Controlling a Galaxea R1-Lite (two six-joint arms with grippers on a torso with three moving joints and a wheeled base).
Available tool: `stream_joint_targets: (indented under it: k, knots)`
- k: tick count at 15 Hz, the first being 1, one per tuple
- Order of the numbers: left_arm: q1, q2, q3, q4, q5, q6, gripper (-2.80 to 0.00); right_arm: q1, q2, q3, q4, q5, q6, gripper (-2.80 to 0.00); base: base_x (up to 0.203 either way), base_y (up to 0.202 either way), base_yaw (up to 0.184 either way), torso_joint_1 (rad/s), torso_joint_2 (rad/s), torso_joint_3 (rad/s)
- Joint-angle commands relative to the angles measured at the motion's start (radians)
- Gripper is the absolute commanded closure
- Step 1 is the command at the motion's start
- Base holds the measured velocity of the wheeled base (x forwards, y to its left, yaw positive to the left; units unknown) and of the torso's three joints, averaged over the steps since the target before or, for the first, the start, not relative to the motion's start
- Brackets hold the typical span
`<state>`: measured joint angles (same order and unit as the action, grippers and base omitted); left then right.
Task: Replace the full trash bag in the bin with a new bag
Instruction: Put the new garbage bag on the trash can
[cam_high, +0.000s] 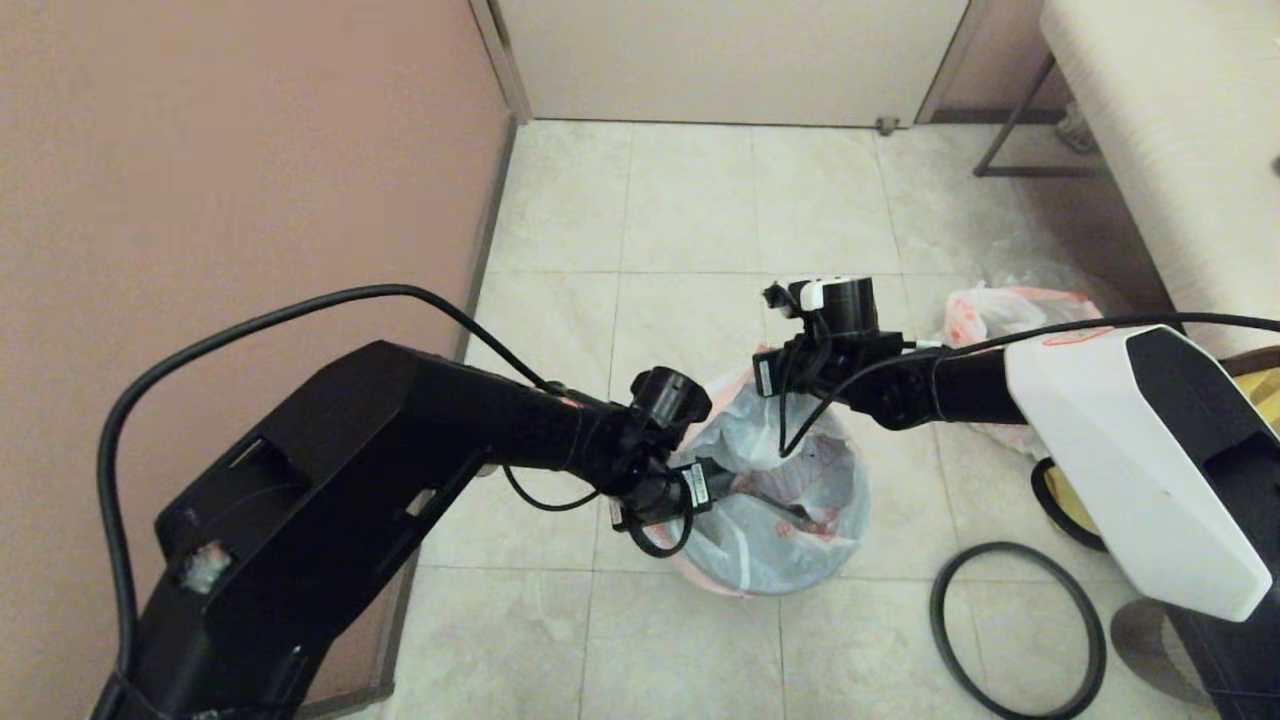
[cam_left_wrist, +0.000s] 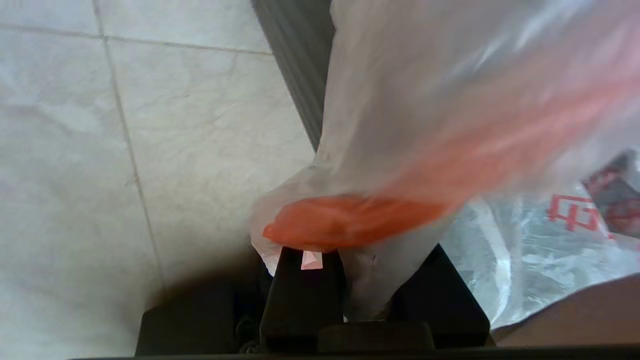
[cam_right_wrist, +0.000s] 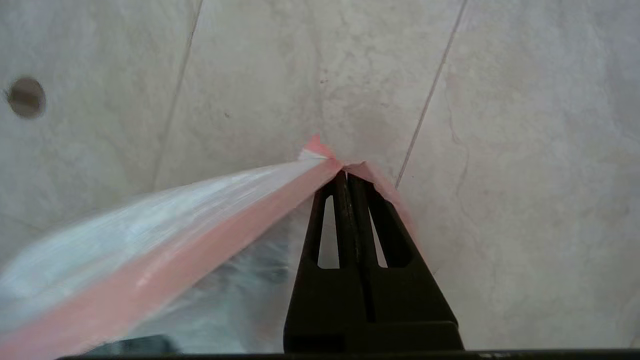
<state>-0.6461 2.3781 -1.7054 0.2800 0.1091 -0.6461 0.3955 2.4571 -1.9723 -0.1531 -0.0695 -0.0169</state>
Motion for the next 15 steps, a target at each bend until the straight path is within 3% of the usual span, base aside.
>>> stream_joint_targets:
  k: [1,3,11,15]
  knots:
    - [-0.013,-0.021,0.068,-0.078,0.002,0.021,0.00,-0.020,0.010,0.000,0.016,0.026,-0.021,0.00,0.000,0.000,0.000,0.000,0.00,0.000]
    - [-0.017,-0.021,0.111,-0.161,0.004,0.061,0.00,-0.039,0.008,0.000,0.060,0.081,-0.044,0.00,0.000,0.000,0.000,0.000,0.00,0.000]
    - [-0.027,-0.010,0.140,-0.210,0.001,0.086,0.00,-0.072,-0.013,0.000,0.126,0.166,-0.072,0.00,0.000,0.000,0.000,0.000,0.00,0.000]
    - [-0.009,0.016,0.148,-0.314,0.044,0.097,0.00,-0.105,-0.130,0.009,0.366,0.326,-0.026,0.00,0.000,0.000,0.000,0.000,0.00,0.000]
